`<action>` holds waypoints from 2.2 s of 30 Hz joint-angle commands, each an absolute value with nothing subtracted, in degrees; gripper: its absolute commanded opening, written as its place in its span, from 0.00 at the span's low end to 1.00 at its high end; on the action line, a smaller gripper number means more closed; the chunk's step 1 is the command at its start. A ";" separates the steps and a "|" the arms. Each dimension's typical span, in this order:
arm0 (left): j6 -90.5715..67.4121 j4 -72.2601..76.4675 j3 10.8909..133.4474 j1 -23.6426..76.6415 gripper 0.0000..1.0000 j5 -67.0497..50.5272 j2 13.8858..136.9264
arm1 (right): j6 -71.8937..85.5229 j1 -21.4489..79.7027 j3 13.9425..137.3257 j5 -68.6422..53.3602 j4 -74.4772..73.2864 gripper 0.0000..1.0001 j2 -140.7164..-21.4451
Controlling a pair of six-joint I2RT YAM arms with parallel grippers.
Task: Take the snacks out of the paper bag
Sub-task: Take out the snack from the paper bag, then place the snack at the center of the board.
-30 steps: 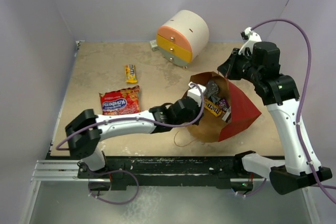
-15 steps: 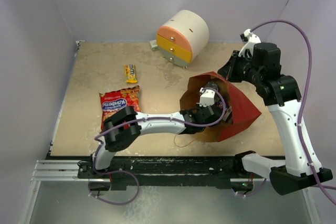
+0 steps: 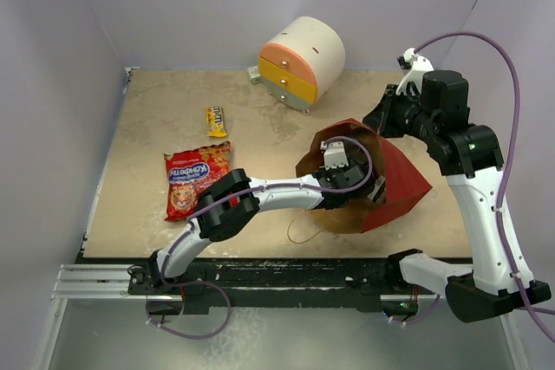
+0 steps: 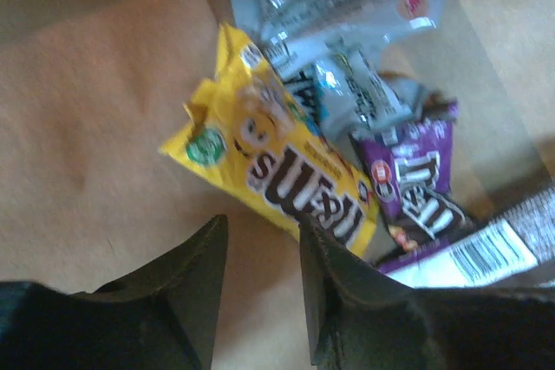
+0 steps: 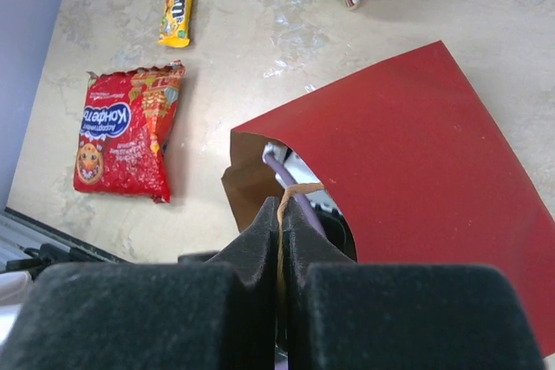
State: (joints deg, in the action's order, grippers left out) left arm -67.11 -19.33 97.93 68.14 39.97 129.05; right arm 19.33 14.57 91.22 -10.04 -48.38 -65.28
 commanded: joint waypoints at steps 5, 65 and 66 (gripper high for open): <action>-72.43 -21.58 105.09 63.95 0.47 41.67 132.17 | 17.43 14.50 94.05 -10.55 -49.14 0.00 -64.08; -6.97 -49.33 89.03 15.63 0.00 8.21 84.74 | 10.73 14.50 85.89 -1.04 -35.91 0.00 -58.36; -5.80 -47.45 89.16 13.88 0.00 9.01 86.43 | 10.66 14.50 85.92 -1.05 -36.18 0.00 -58.36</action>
